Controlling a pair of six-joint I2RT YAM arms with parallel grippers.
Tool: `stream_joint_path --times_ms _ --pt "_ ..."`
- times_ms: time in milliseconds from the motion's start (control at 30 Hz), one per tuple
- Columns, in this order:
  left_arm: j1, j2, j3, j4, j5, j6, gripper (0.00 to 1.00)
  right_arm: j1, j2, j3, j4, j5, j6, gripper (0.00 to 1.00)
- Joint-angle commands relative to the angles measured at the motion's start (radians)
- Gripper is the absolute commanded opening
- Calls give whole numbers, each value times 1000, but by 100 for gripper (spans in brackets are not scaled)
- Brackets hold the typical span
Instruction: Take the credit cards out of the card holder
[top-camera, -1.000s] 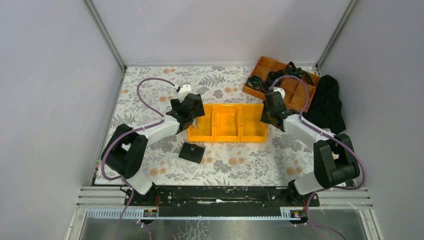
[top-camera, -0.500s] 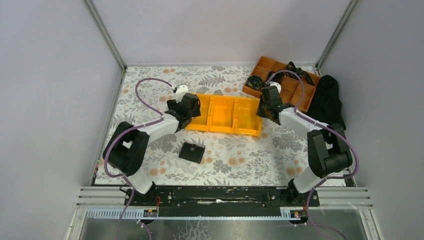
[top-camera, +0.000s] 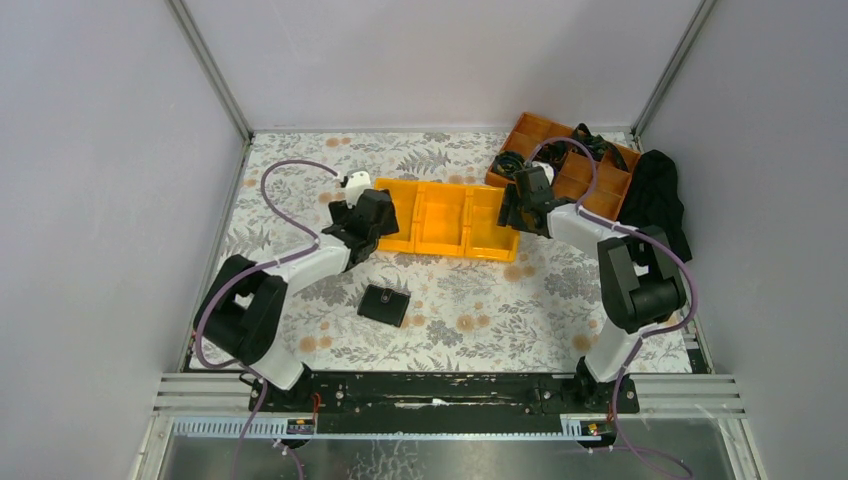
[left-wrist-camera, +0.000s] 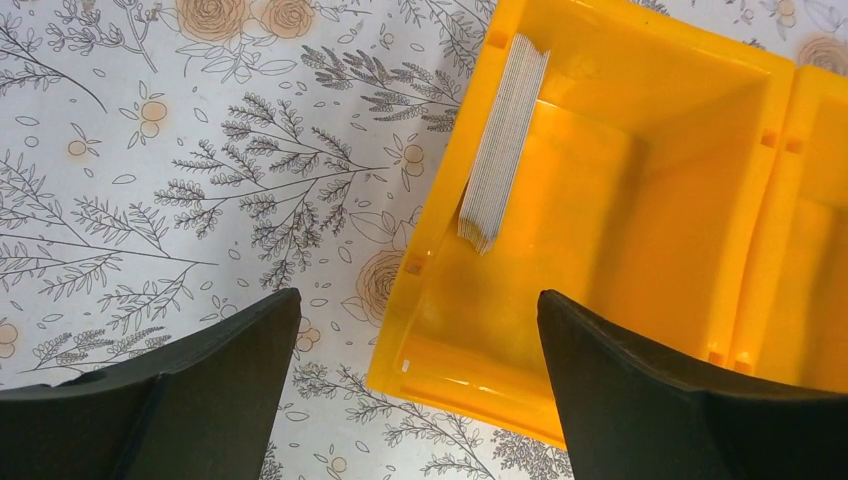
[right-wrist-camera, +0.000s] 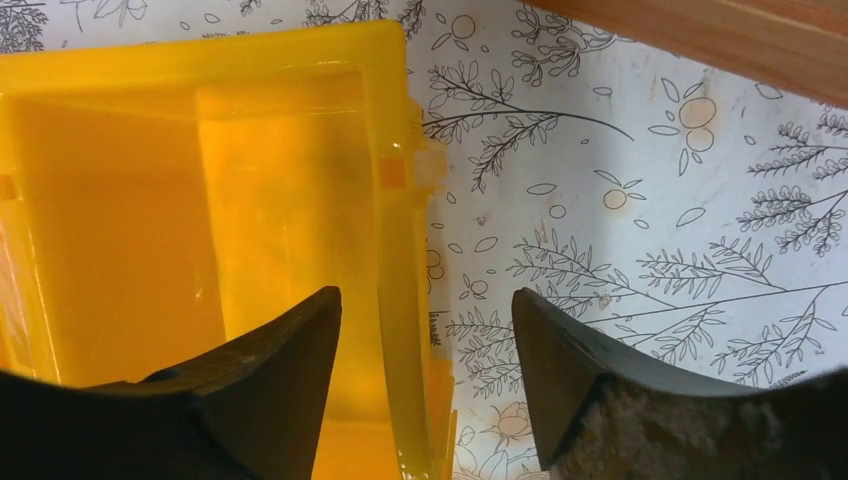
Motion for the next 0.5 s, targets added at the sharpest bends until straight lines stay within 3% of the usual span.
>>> stream_joint_path --times_ms 0,233,467 --pt "5 -57 -41 96 5 10 96 -2 -75 24 16 -6 -13 74" --pt "5 -81 -74 119 34 12 98 -2 -200 19 4 -68 -30 83" --pt "-32 -176 -201 126 111 -43 99 19 -364 -65 3 -75 -78 79"
